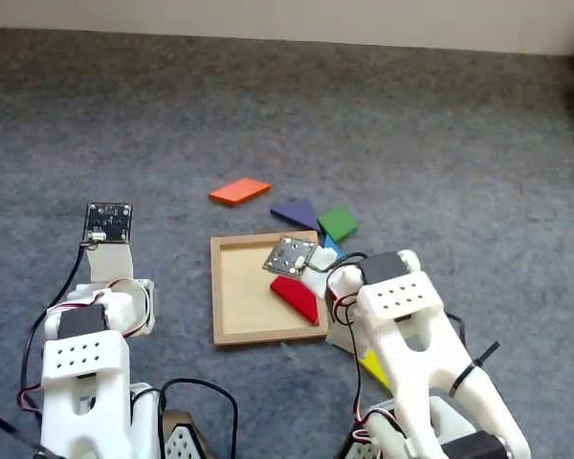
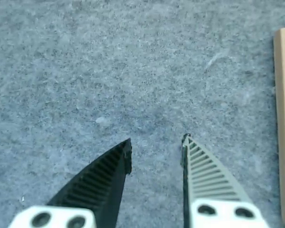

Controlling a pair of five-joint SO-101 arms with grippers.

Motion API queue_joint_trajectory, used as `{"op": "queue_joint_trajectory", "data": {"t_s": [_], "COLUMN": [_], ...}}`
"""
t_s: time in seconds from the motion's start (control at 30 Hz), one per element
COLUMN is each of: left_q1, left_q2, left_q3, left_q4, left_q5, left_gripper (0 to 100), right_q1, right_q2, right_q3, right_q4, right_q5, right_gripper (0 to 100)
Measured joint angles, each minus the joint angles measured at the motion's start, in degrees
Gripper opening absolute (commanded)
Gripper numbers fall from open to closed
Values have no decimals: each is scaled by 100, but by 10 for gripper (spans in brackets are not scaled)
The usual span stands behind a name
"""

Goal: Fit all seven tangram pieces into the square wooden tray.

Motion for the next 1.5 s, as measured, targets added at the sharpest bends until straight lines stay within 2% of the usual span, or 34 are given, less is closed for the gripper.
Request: {"op": "queue_joint_trajectory", "data": {"t_s": [0.2, 0.5, 0.63, 0.83, 1.0, 1.5], "left_q1": [0, 0, 0, 0, 0, 0], "left_q2": [0, 0, 0, 0, 0, 0], "left_q3": [0, 0, 0, 0, 0, 0], "left_q4": [0, 0, 0, 0, 0, 0], "left_q5": [0, 0, 0, 0, 0, 0], "left_gripper": [185, 185, 185, 185, 185, 185], "right_q1": [0, 18, 18, 413, 492, 501], "right_q2": [0, 0, 0, 0, -9, -114], "right_q3": [9, 1231, 1538, 1565, 1670, 1873], "right_q4": [-114, -1240, -1433, -1442, -1477, -1240], "right_q5": [-756, -1011, -1011, -1011, -1029, -1029], "right_gripper": [372, 372, 372, 368, 293, 294]}}
